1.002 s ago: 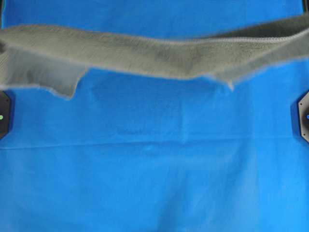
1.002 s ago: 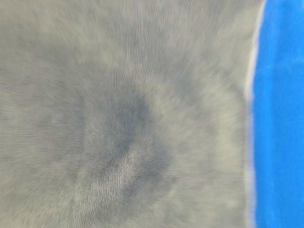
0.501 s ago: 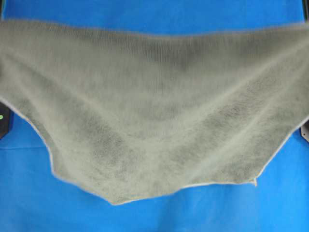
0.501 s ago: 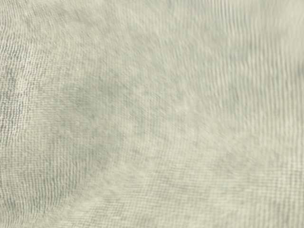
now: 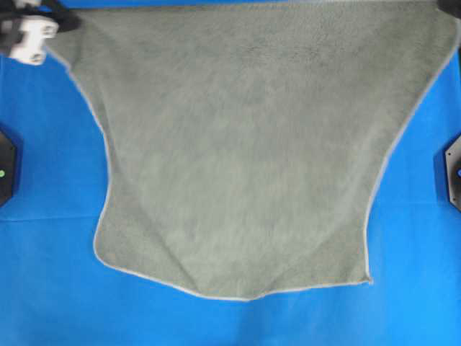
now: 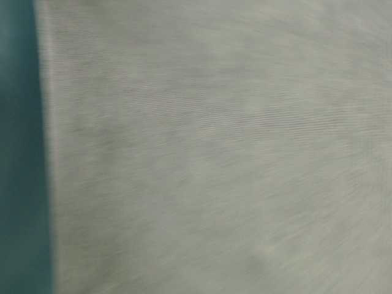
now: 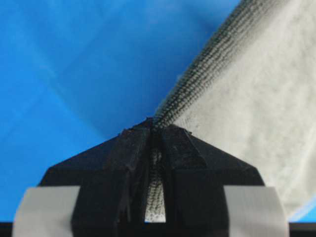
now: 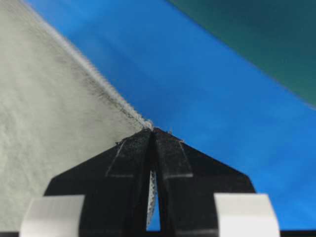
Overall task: Fold a large towel.
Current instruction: 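Lay the towel flat on the table, pulling it toward the far edge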
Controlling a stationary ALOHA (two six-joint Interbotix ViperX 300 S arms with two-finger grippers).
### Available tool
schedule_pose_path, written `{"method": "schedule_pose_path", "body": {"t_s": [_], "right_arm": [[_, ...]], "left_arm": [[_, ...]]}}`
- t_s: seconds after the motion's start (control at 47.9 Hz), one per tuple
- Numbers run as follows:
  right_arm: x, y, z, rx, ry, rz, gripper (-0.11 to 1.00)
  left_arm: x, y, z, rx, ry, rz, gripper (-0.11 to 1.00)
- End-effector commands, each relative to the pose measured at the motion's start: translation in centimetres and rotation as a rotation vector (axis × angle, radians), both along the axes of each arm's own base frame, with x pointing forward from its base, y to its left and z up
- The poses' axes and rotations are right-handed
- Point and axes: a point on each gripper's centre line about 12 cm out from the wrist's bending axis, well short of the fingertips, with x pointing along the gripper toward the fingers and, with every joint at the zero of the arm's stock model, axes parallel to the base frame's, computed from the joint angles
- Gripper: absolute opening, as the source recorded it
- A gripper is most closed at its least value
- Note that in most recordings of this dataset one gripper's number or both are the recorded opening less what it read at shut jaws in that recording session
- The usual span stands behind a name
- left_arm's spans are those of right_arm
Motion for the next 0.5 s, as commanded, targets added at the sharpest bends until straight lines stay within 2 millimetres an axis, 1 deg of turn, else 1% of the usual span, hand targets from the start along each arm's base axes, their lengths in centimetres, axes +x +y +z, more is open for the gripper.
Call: {"method": "schedule_pose_path", "body": {"t_s": [0.0,0.146,0.188,0.292,0.334,0.376,0.48], "right_arm": [[-0.6,-2.3,-0.8,-0.071,0.064,-0.095,0.01],[-0.7,-5.7,-2.5,-0.18,0.169,-0.18,0.01],[-0.6,-6.9,-3.0,-0.203,0.196,-0.203,0.01],[-0.3,-9.0,-3.7,-0.235,0.218,-0.233,0.01],[-0.2,-9.7,-3.9,-0.239,0.219,-0.239,0.01],[0.0,-10.1,-4.0,-0.242,0.217,-0.239,0.01],[0.2,-10.3,-3.9,-0.262,0.209,-0.222,0.01]], "left_arm": [[0.1,2.1,-1.0,0.076,-0.023,0.012,0.03],[0.0,5.9,-3.1,0.215,-0.016,0.014,0.03],[-0.1,7.1,-3.4,0.249,-0.009,0.02,0.03],[-0.3,9.6,-3.7,0.308,0.007,0.041,0.03],[-0.1,10.3,-3.7,0.321,0.009,0.04,0.03],[0.1,10.5,-3.7,0.322,0.013,0.032,0.03],[0.7,9.8,-3.8,0.321,0.02,-0.003,0.03]]}}
